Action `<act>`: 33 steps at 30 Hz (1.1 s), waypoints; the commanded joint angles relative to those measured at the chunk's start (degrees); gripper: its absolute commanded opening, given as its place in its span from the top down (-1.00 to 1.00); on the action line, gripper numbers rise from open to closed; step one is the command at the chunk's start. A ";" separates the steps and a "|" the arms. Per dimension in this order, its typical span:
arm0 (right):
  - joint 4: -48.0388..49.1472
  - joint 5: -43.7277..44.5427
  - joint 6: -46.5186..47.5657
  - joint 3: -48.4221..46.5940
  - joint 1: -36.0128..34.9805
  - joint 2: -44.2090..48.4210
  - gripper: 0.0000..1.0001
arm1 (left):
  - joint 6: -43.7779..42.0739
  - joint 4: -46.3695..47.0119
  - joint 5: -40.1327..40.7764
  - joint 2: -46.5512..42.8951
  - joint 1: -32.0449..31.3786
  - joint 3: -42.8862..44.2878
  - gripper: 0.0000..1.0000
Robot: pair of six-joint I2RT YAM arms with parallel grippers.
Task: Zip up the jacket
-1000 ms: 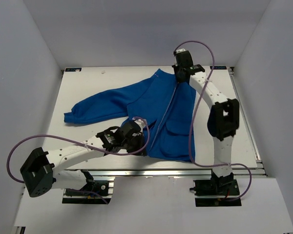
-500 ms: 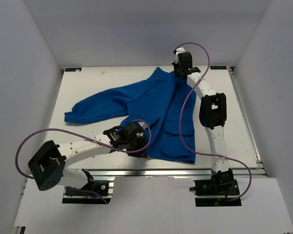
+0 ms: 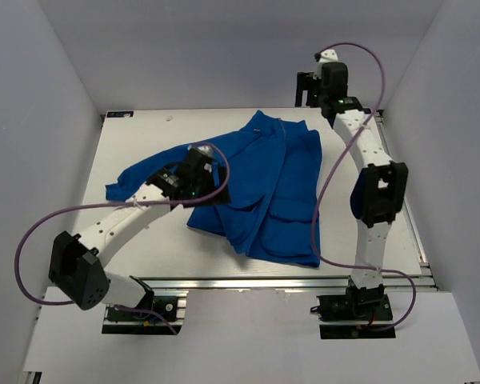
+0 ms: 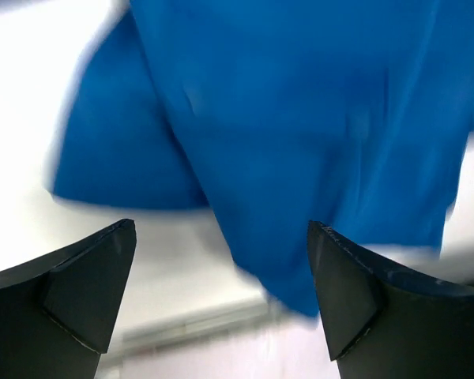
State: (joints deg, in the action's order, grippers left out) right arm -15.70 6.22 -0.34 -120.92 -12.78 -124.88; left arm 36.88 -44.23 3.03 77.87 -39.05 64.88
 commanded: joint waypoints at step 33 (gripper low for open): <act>1.30 -3.94 -16.89 36.55 3.19 7.99 0.88 | -16.14 -1.21 13.23 50.54 11.88 40.94 0.65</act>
State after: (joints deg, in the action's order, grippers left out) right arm -15.25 1.06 -17.52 -82.21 -9.74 -116.66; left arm 21.56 -42.94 14.37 129.27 -28.73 105.19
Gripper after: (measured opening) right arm 0.124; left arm 0.258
